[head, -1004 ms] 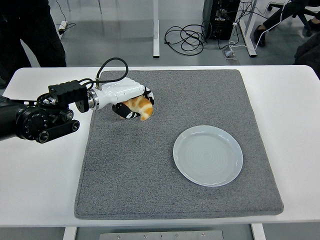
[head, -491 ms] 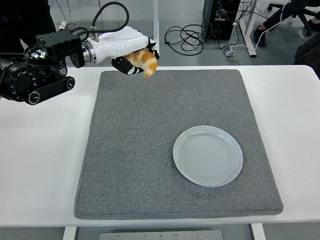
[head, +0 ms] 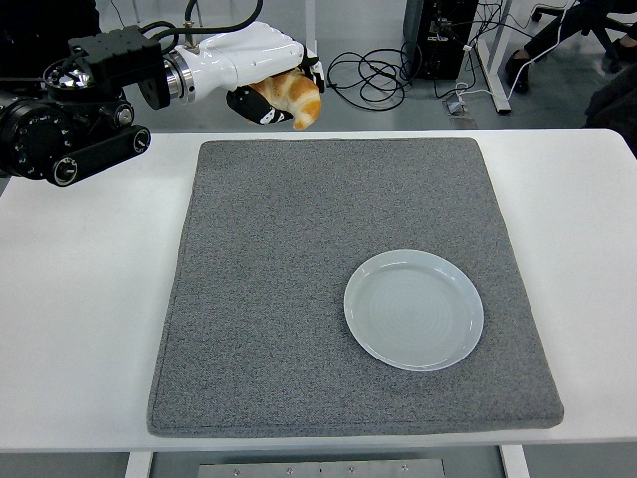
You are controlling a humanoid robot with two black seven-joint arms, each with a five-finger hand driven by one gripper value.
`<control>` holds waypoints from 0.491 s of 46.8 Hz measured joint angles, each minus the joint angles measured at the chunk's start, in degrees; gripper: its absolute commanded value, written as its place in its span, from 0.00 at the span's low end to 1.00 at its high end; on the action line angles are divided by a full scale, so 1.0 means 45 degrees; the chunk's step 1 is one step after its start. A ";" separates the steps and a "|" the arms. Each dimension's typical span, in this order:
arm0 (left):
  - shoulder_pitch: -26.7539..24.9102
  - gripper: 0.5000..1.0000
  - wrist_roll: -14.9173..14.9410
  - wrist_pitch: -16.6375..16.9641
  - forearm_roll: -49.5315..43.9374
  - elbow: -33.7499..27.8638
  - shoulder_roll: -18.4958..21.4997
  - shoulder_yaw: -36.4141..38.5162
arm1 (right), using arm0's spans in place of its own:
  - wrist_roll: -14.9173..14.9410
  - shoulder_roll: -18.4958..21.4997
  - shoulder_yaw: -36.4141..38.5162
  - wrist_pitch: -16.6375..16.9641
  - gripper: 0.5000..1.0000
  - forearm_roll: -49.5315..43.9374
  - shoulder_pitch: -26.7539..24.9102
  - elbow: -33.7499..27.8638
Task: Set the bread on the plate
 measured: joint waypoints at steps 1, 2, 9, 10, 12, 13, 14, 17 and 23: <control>0.0000 0.00 0.0000 0.0000 0.0001 0.0000 0.0000 0.0000 | 0.0000 0.0000 0.0000 0.0000 1.00 0.0000 0.0000 0.0000; 0.0000 0.00 0.0000 0.0000 0.0001 0.0000 0.0000 -0.0001 | 0.0000 0.0000 0.0001 0.0000 1.00 0.0000 0.0000 0.0000; 0.0000 0.00 -0.0001 0.0004 0.0002 0.0005 -0.0036 0.0001 | 0.0000 0.0000 0.0002 0.0000 1.00 0.0000 -0.0001 0.0000; 0.0000 0.00 -0.0002 0.0007 0.0003 0.0005 -0.0066 0.0001 | 0.0000 0.0000 0.0002 0.0000 1.00 0.0000 0.0000 0.0000; 0.0000 0.00 -0.0001 0.0012 0.0002 0.0005 -0.0127 0.0001 | 0.0000 0.0000 0.0003 0.0000 1.00 0.0000 -0.0001 0.0000; 0.0000 0.00 -0.0002 0.0015 0.0001 0.0005 -0.0157 0.0002 | 0.0000 0.0000 0.0002 0.0000 1.00 0.0000 -0.0001 0.0000; -0.0001 0.00 -0.0002 0.0015 -0.0001 0.0005 -0.0176 0.0002 | 0.0000 0.0000 0.0002 0.0000 1.00 0.0000 0.0000 0.0000; -0.0012 0.00 -0.0001 0.0017 -0.0011 0.0005 -0.0226 -0.0006 | 0.0000 0.0000 0.0003 0.0000 1.00 0.0000 -0.0001 0.0000; -0.0059 0.00 0.0018 0.0013 -0.0049 0.0013 -0.0666 -0.0040 | 0.0000 0.0000 0.0002 0.0000 1.00 0.0000 0.0001 0.0000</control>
